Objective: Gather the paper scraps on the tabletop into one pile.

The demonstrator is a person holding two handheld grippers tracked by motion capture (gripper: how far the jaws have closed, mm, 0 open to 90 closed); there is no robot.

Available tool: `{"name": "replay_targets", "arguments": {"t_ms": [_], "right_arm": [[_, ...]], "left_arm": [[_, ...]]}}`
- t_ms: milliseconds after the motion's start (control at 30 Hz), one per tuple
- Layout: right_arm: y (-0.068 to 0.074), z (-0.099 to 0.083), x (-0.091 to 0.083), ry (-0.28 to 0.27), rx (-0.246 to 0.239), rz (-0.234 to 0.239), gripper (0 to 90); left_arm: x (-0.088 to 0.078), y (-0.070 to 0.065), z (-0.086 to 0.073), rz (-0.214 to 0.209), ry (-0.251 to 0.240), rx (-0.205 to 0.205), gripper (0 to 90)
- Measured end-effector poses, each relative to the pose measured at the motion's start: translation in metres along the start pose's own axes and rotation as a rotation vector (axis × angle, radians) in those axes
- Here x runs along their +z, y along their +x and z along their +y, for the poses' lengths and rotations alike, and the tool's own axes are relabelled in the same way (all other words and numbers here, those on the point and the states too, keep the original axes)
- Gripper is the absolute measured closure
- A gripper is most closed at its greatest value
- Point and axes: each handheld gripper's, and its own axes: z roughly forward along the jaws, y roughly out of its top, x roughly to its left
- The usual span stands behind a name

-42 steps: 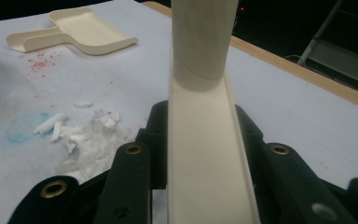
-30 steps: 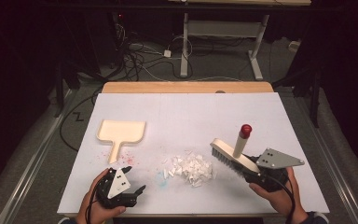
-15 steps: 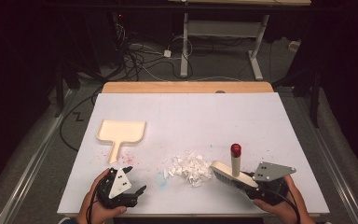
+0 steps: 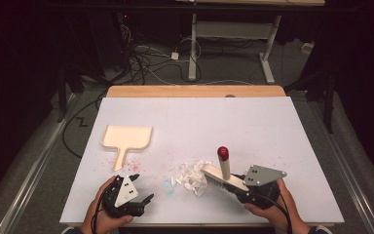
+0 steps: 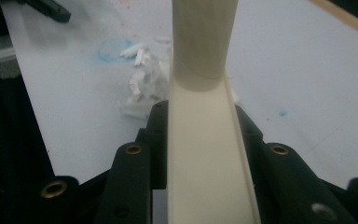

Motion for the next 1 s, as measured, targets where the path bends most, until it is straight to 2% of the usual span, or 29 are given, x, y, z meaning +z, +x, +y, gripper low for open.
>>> {"name": "replay_targets", "arguments": {"t_ms": [133, 233, 300, 333, 367, 433, 500, 567, 600, 633, 667, 767, 833, 967, 1000], "right_arm": [[-0.006, 0.003, -0.015, -0.045, 0.013, -0.007, 68.0], [-0.008, 0.006, -0.023, -0.106, 0.04, 0.024, 68.0], [-0.005, 0.011, -0.023, -0.137, 0.025, 0.024, 68.0], [-0.003, 0.014, -0.021, -0.151, 0.022, 0.026, 68.0], [0.002, 0.021, -0.013, -0.178, 0.021, 0.049, 68.0], [0.005, 0.025, -0.008, -0.193, 0.021, 0.061, 68.0], [0.013, 0.032, 0.004, -0.222, 0.031, 0.119, 68.0], [0.025, 0.036, 0.019, -0.23, 0.036, 0.152, 68.0], [0.031, 0.038, 0.028, -0.228, 0.037, 0.17, 68.0], [0.041, 0.04, 0.046, -0.211, 0.049, 0.204, 68.0], [0.041, 0.04, 0.046, -0.211, 0.049, 0.204, 68.0], [0.054, 0.04, 0.071, -0.16, 0.06, 0.225, 68.0], [0.061, 0.04, 0.088, -0.104, 0.057, 0.2, 68.1], [0.056, 0.037, 0.091, -0.094, 0.075, 0.169, 68.1], [0.05, 0.035, 0.089, -0.085, 0.09, 0.134, 68.1]], "left_arm": [[0.0, 0.0, 0.0, 0.003, 0.0, -0.002, 21.3], [-0.001, 0.001, 0.001, 0.01, -0.004, -0.005, 21.3], [-0.001, 0.002, 0.001, 0.017, -0.009, -0.014, 21.2], [-0.002, 0.002, 0.001, 0.021, -0.01, -0.016, 21.2], [-0.002, 0.003, 0.001, 0.026, -0.014, -0.02, 21.1], [-0.005, 0.005, 0.001, 0.036, -0.02, -0.035, 21.0], [-0.009, 0.009, -0.001, 0.056, -0.03, -0.048, 20.6], [-0.013, 0.014, -0.004, 0.08, -0.042, -0.063, 20.5], [-0.014, 0.017, -0.005, 0.088, -0.047, -0.078, 20.5], [-0.016, 0.019, -0.007, 0.095, -0.051, -0.096, 20.5], [-0.017, 0.021, -0.008, 0.102, -0.051, -0.112, 20.5], [-0.02, 0.023, -0.01, 0.106, -0.063, -0.131, 20.6], [-0.019, 0.022, -0.01, 0.101, -0.054, -0.122, 20.7], [-0.016, 0.018, -0.01, 0.085, -0.04, -0.099, 20.7], [-0.015, 0.017, -0.01, 0.082, -0.038, -0.097, 20.6]]}}
